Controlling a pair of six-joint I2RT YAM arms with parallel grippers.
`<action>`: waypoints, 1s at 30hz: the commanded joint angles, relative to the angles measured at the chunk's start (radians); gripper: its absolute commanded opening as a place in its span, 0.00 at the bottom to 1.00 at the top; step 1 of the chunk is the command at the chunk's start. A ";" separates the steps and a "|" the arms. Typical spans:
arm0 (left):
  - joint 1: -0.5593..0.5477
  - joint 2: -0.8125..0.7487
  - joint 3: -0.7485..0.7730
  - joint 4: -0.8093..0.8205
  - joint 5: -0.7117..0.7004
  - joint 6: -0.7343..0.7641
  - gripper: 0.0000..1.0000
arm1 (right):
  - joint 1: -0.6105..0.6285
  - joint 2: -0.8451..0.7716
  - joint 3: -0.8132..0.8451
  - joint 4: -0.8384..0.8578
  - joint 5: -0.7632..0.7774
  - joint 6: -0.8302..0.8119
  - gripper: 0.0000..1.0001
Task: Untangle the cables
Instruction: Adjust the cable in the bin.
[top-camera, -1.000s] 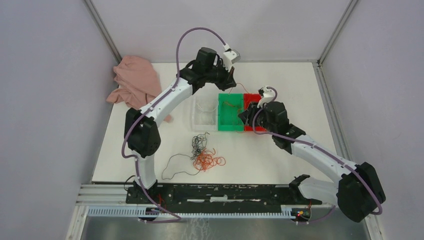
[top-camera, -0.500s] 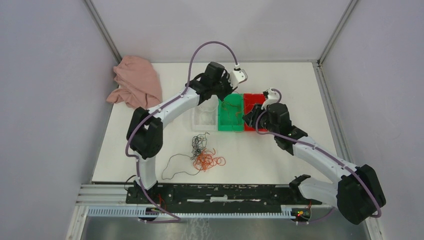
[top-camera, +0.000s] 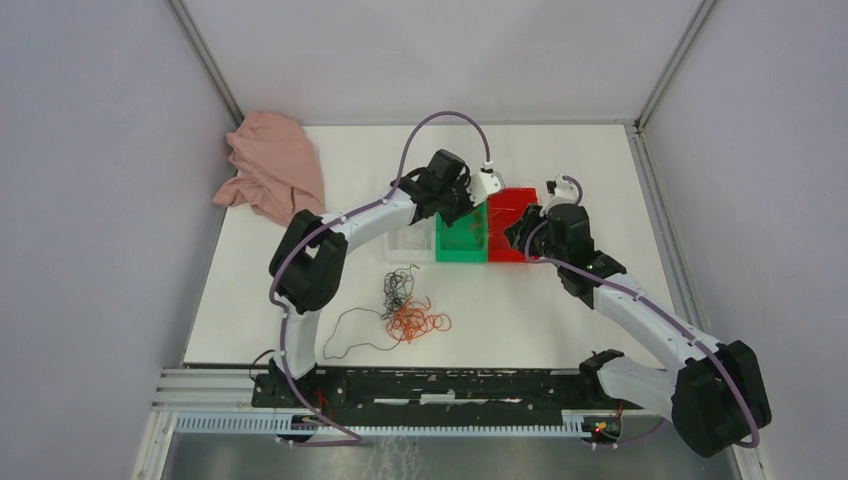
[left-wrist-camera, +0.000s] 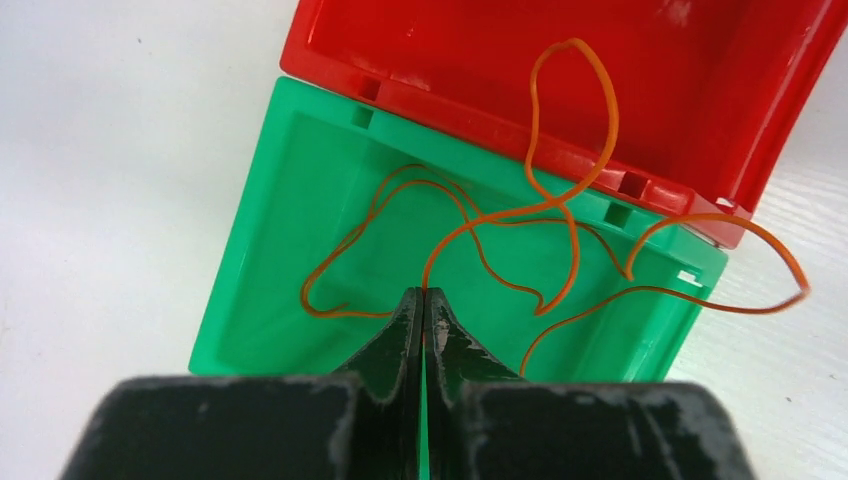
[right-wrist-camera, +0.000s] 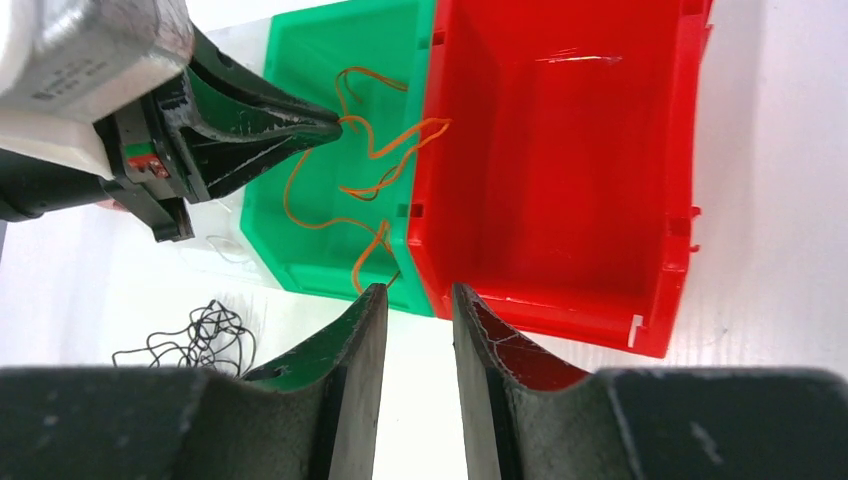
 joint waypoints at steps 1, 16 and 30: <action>-0.003 0.033 0.002 0.041 -0.024 0.061 0.03 | -0.024 -0.019 0.062 -0.013 0.031 0.015 0.37; 0.012 0.076 -0.001 0.103 -0.006 0.021 0.09 | -0.123 -0.037 0.039 -0.013 0.012 0.045 0.36; 0.118 -0.002 0.079 0.004 0.350 -0.091 0.51 | -0.125 0.004 -0.057 0.181 -0.300 0.075 0.41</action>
